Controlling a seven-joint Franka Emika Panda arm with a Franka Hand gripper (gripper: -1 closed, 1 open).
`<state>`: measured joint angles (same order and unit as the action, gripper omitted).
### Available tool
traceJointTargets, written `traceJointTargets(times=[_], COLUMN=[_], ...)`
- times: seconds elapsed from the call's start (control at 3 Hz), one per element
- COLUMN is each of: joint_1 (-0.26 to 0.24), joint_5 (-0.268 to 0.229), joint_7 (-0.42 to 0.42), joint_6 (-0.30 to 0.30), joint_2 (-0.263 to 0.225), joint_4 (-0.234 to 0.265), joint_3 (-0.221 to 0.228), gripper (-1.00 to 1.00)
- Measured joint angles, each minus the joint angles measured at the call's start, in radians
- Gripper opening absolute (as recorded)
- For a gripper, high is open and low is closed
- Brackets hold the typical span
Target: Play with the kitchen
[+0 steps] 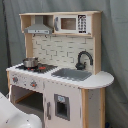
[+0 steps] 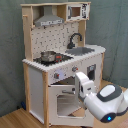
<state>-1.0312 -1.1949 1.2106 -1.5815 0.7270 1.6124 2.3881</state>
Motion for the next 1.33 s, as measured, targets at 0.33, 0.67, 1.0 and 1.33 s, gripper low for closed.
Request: traceJointTargets(times=[0.33,0.67,1.0,1.33], joint_1=[0.01,0.021,0.035,0.054], joint_5=[0.0,0.0,0.002,0.01], joint_7=[-0.07,-0.163,-0.237,-0.304], joint_6=[0.052,0.12,0.173,0.227], joint_2=[-0.05,-0.119,-0.184,-0.261], joint_4=[0.007,0.016,0.038,0.079], joint_3=[-0.019,-0.024,-0.024,-0.022], gripper=[1.0,1.0,1.0,1.0])
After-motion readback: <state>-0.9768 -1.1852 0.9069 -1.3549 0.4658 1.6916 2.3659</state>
